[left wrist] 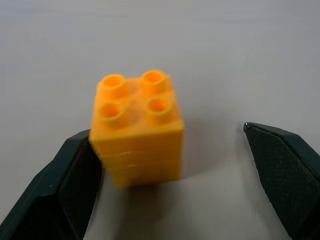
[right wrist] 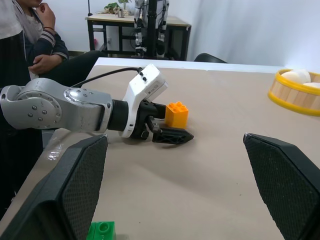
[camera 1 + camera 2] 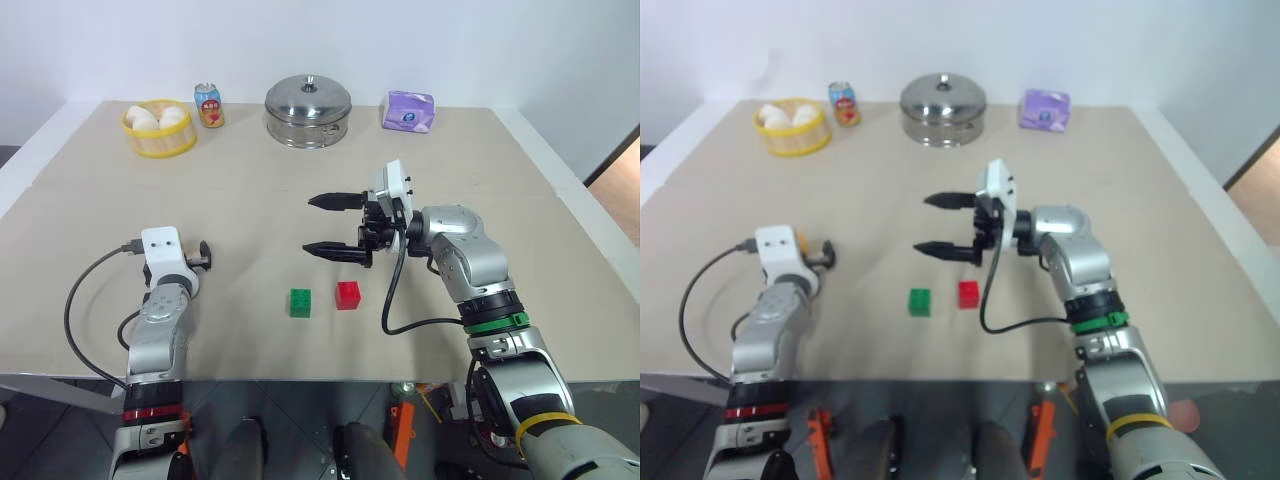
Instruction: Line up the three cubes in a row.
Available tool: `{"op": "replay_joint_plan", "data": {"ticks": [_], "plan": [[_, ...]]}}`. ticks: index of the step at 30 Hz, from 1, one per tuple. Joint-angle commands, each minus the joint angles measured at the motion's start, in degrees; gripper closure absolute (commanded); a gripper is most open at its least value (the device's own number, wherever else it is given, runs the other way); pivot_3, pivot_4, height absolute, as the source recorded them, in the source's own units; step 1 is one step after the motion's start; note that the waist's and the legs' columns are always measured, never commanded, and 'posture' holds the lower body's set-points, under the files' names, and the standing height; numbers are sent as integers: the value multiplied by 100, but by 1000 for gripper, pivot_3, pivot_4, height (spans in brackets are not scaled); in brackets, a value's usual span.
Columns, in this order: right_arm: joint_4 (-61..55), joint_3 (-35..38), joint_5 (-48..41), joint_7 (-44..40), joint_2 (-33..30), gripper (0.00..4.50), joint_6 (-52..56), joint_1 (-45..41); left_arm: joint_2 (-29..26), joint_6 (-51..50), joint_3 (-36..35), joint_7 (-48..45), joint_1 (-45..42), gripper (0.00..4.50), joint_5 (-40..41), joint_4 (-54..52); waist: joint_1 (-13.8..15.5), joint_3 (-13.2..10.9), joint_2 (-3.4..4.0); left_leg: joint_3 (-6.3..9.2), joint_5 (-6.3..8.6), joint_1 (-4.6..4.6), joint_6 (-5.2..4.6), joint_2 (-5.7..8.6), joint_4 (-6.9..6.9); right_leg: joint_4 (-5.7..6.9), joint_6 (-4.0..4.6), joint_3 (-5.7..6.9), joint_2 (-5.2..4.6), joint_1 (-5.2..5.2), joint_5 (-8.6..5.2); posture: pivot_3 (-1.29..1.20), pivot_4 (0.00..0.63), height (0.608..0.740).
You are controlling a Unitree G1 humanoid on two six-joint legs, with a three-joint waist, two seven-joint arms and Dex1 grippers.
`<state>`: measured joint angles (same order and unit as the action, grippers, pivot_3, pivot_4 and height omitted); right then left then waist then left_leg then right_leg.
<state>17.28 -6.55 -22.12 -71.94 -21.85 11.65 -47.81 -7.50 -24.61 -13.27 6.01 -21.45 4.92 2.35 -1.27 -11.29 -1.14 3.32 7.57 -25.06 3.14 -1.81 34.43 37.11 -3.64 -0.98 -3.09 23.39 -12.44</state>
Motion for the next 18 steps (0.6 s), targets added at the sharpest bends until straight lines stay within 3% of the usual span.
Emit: {"op": "replay_joint_plan", "data": {"ticks": [1,7,10,12,18], "plan": [[-117,170,-54,20,-61,0,-62,-64,-5,222,23,87,-117,1095,-71,-32,0,0,0,0,0,0,0,0,0,0,0,0,0,0,0,0,150,739],[-42,168,-16,22,-101,0,-107,-93,-1,295,0,186,-90,3143,-94,6,0,0,0,0,0,0,0,0,0,0,0,0,0,0,0,0,150,739],[-40,172,-26,10,-125,0,-116,-90,-53,347,-7,102,-82,3167,-60,48,0,0,0,0,0,0,0,0,0,0,0,0,0,0,0,0,150,739],[-75,202,-62,-18,-171,0,-95,-74,-175,372,31,-445,-103,3167,216,76,-1,0,0,0,0,0,0,0,0,0,2,0,0,0,-2,0,150,739],[-352,343,-385,-470,-629,0,253,66,-1518,1159,654,-3513,11,3167,848,-214,-4,-1,-1,-2,0,-5,3,0,-2,-1,23,1,-1,6,-13,0,150,739]]}}
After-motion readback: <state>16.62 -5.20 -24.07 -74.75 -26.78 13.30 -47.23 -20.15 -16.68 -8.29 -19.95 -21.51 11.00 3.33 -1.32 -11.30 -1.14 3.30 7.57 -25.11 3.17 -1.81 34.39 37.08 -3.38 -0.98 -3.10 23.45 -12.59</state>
